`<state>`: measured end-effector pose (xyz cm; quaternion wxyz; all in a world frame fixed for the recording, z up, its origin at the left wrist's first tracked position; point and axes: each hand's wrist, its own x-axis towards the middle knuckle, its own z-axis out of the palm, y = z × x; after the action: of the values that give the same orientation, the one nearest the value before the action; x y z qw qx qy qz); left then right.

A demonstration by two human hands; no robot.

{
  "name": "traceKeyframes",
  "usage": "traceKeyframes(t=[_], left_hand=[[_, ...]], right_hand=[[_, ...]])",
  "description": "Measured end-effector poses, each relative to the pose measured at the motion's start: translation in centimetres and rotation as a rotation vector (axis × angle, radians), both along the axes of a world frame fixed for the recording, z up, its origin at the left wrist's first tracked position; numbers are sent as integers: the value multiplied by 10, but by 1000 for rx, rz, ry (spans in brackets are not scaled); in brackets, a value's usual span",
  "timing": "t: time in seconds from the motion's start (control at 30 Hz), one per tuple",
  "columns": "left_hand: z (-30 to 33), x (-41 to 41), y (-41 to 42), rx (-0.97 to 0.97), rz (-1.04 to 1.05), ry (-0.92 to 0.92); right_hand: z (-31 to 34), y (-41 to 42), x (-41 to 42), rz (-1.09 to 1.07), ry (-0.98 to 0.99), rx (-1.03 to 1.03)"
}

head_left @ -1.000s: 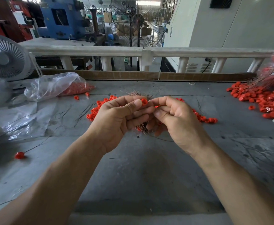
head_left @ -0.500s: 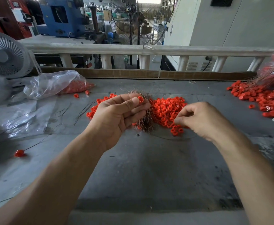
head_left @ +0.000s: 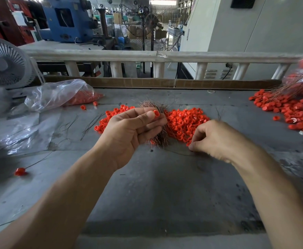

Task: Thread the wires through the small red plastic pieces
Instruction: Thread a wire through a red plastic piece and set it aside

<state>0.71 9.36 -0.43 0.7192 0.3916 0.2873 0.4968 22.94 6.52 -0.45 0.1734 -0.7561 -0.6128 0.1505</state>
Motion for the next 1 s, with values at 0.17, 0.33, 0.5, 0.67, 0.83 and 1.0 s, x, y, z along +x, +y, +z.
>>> traceKeyframes(t=[0.17, 0.33, 0.5, 0.67, 0.83, 1.0], left_hand=[[1, 0, -1, 2, -13, 19], [1, 0, -2, 5, -17, 24], [0, 0, -1, 9, -22, 27], [0, 2, -3, 8, -21, 36], [1, 5, -5, 3, -15, 57], [2, 5, -7, 8, -7, 68]], right_hand=[[-1, 1, 1, -28, 73, 114], [-4, 5, 2, -60, 264, 206], [-5, 8, 1, -54, 415, 237], [5, 2, -13, 14, 653, 380], [9, -6, -35, 135, 768, 459], [10, -9, -40, 172, 734, 488]])
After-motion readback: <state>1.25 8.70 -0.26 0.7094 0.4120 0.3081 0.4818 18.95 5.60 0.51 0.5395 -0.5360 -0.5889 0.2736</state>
